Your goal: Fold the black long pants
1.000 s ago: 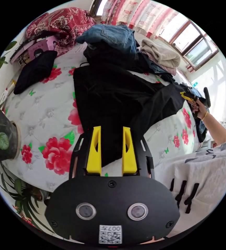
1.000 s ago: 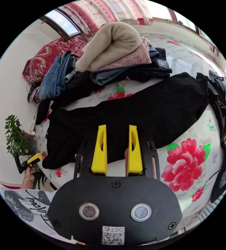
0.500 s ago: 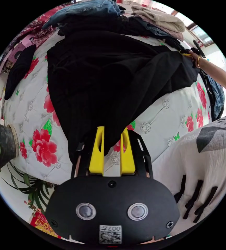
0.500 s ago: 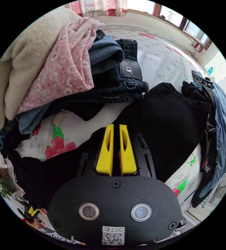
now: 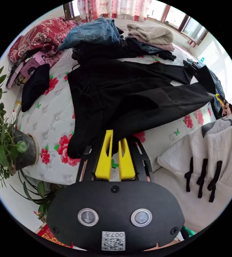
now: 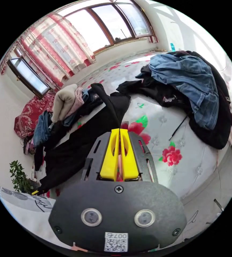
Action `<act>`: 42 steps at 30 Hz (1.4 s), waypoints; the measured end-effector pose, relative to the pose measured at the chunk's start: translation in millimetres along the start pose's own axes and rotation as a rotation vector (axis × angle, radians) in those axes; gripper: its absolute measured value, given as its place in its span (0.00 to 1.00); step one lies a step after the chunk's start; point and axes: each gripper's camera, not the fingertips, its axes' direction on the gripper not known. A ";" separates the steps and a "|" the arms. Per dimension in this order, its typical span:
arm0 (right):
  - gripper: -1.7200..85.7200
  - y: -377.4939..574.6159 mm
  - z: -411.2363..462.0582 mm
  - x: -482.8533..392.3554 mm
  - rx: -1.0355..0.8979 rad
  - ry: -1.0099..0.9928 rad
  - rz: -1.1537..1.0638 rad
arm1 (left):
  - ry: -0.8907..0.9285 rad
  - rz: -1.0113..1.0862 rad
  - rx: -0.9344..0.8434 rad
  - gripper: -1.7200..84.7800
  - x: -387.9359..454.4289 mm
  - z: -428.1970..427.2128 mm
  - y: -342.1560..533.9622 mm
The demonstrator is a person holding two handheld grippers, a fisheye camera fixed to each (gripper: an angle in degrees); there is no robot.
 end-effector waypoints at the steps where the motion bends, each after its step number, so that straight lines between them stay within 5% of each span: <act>1: 0.03 36.8 -5.0 18.9 -0.070 0.022 0.044 | -0.034 0.017 -0.005 0.03 -1.0 -4.4 11.0; 6: 0.04 162.7 0.0 73.6 -0.319 0.015 0.221 | -0.062 0.010 -0.121 0.04 -16.3 17.2 59.4; 15: 0.14 162.8 -22.5 113.1 -0.189 0.095 0.213 | -0.064 -0.038 -0.194 0.05 -14.9 45.6 78.0; 19: 0.14 138.2 18.8 61.2 -0.270 0.118 -0.079 | -0.103 -0.046 -0.177 0.05 -7.2 39.2 75.5; 23: 0.07 137.7 97.8 17.2 -0.527 0.378 -0.338 | -0.096 -0.081 -0.164 0.05 -9.4 37.9 73.6; 28: 0.03 86.2 54.1 9.7 -0.325 0.341 -0.402 | -0.112 -0.080 -0.160 0.05 -4.7 29.2 70.4; 34: 0.02 50.4 -79.7 70.5 0.058 0.028 -0.243 | -0.078 -0.017 -0.143 0.06 26.4 23.3 87.7; 40: 0.05 93.3 5.5 179.1 -0.308 0.217 0.278 | -0.072 -0.039 -0.145 0.08 46.1 41.9 112.8; 42: 0.05 102.0 6.3 179.2 -0.299 0.269 0.292 | -0.069 -0.019 -0.158 0.08 46.5 32.5 112.0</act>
